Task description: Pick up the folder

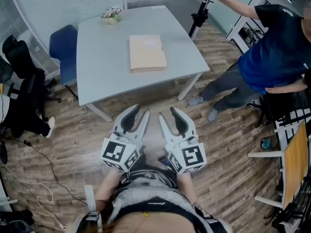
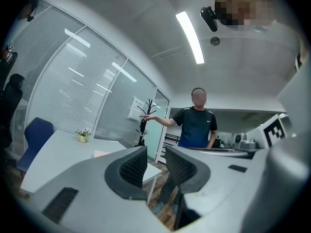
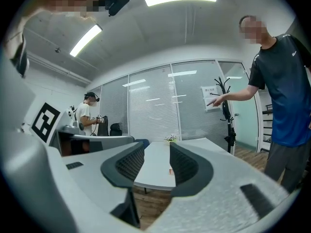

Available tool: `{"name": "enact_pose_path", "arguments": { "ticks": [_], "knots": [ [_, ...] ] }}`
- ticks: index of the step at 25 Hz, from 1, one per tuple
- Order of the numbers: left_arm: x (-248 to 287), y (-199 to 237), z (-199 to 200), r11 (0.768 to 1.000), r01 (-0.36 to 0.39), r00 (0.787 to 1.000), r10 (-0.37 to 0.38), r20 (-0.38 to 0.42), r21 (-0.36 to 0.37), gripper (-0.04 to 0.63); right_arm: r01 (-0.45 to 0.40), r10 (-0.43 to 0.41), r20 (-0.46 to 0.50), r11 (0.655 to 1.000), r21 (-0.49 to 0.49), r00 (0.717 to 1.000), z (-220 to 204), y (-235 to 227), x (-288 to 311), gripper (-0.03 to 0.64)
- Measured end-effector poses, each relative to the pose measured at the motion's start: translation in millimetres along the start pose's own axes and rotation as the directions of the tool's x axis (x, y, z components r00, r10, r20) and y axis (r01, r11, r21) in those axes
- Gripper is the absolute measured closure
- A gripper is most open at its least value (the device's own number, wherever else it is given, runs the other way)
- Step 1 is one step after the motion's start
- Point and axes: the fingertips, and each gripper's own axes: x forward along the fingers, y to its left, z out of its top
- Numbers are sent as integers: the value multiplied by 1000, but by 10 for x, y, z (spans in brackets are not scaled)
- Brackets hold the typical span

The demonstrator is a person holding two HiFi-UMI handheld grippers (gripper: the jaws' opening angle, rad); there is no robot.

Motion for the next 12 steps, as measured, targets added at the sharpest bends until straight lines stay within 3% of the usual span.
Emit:
{"name": "enact_pose_path", "arguments": {
  "ticks": [12],
  "knots": [
    [391, 565, 72, 999, 32, 999, -32, -12, 1, 500, 36, -36, -4, 999, 18, 999, 24, -154, 671, 448]
  ]
}}
